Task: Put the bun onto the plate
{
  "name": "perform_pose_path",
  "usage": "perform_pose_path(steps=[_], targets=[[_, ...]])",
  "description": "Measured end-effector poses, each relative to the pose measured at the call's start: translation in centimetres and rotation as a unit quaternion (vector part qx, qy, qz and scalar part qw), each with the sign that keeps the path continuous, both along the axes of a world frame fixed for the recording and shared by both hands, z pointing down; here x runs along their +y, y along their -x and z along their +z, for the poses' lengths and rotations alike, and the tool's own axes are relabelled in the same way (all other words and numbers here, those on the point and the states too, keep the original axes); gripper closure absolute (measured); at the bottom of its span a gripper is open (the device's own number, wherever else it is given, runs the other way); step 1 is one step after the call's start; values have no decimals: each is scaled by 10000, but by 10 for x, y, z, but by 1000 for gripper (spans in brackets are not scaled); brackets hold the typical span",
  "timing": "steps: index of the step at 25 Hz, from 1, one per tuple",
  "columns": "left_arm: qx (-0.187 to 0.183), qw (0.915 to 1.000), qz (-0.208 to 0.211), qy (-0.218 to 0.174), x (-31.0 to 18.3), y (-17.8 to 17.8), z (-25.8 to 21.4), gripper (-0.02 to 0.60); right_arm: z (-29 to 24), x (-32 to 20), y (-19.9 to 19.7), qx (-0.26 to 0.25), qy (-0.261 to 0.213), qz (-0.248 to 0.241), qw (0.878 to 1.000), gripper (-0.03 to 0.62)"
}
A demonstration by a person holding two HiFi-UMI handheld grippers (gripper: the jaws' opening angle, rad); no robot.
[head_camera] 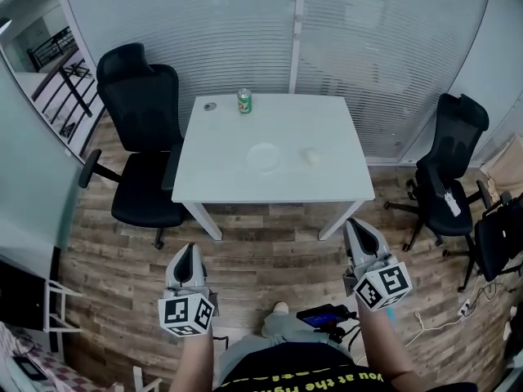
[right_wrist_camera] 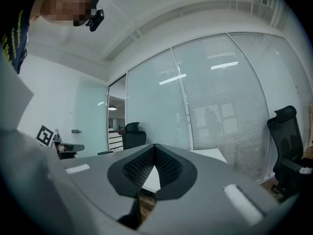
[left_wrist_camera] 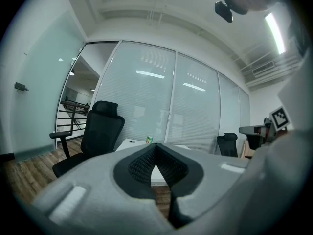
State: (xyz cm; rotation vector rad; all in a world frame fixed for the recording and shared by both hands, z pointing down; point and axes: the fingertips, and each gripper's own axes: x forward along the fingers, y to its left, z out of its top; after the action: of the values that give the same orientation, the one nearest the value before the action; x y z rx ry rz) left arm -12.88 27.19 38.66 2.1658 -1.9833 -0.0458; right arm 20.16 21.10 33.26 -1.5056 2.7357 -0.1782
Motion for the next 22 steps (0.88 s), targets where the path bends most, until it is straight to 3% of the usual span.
perform_pose_path(steps=[22], targets=[[-16,9999,-31,105,-66,-28,12,581,17,-64,-36,-82,191,14,9998,588]])
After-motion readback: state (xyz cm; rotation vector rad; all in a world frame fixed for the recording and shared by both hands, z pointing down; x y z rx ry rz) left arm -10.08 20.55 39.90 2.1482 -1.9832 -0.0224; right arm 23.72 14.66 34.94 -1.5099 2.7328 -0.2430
